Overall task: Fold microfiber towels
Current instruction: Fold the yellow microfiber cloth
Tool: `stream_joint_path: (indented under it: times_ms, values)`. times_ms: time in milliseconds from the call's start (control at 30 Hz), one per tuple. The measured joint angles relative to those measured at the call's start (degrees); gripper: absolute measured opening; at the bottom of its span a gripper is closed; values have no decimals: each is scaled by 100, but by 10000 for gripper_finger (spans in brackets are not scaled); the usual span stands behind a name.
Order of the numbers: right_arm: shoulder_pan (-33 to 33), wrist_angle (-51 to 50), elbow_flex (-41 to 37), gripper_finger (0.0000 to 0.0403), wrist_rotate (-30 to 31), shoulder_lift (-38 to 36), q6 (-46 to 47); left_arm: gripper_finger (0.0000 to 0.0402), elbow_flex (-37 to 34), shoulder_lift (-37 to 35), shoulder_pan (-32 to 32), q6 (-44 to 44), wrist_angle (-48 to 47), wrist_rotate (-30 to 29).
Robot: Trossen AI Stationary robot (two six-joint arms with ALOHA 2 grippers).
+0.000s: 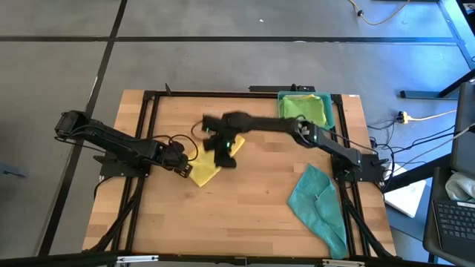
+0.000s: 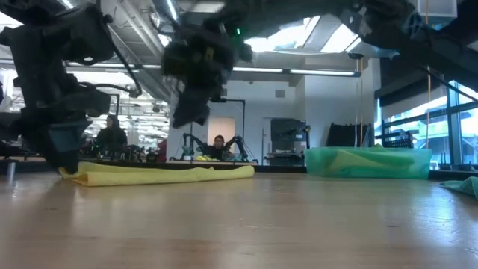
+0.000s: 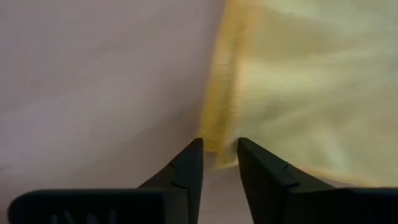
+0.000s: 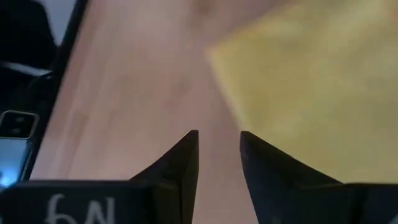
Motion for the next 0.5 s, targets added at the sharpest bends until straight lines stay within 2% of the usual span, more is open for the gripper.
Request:
stream_joint_path:
  times_ms: [67,267,400,500]
  values:
    - [310,224,0,119,150,0,-15,103,0,0,0,4,-264,-110]
    - [1087,1348,0,119,1449,26,-37,111,0,-1,0,126,-474,-103]
    - [1323,2017,0,119,1892,174,-16,109,68,-103,-81,177,-404,-106]
    - [1358,2081,-3,120,2548,275,-3,109,136,-236,-107,332,-383,-151]
